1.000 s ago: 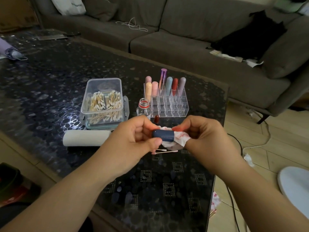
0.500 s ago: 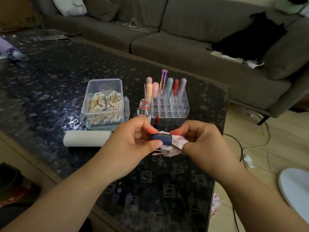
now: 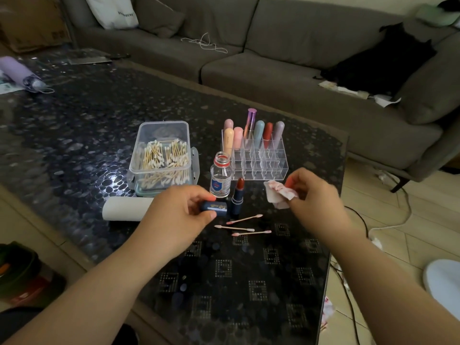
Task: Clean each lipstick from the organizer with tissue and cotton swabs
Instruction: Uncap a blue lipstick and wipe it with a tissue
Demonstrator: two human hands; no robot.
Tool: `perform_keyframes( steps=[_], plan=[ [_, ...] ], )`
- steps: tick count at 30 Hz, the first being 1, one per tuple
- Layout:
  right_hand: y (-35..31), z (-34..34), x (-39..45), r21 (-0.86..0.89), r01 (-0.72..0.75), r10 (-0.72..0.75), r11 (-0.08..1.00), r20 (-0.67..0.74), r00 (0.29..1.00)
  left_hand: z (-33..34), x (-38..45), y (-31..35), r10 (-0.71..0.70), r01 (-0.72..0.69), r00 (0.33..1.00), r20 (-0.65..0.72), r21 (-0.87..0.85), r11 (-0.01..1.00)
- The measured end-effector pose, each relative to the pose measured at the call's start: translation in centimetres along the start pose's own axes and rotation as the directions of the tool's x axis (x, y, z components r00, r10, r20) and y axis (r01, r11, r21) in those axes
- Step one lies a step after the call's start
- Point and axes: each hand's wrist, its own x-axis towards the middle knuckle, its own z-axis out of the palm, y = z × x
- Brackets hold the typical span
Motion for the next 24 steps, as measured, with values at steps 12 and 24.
perform_keyframes(
  steps=[12, 24],
  plan=[
    [1.0, 1.9, 1.7, -0.288, 0.122, -0.16, 0.95, -0.109, 0.981, 0.1, 0.9, -1.0, 0.059, -0.052, 0.998, -0.025, 0.226, 0.973],
    [-2.4, 4.4, -0.9, -0.382, 0.489, -0.246, 0.784, 0.532, 0.81, 0.5, 1.5, -1.5, 0.142, -0.128, 0.99, 0.02, 0.572, 0.81]
  ],
)
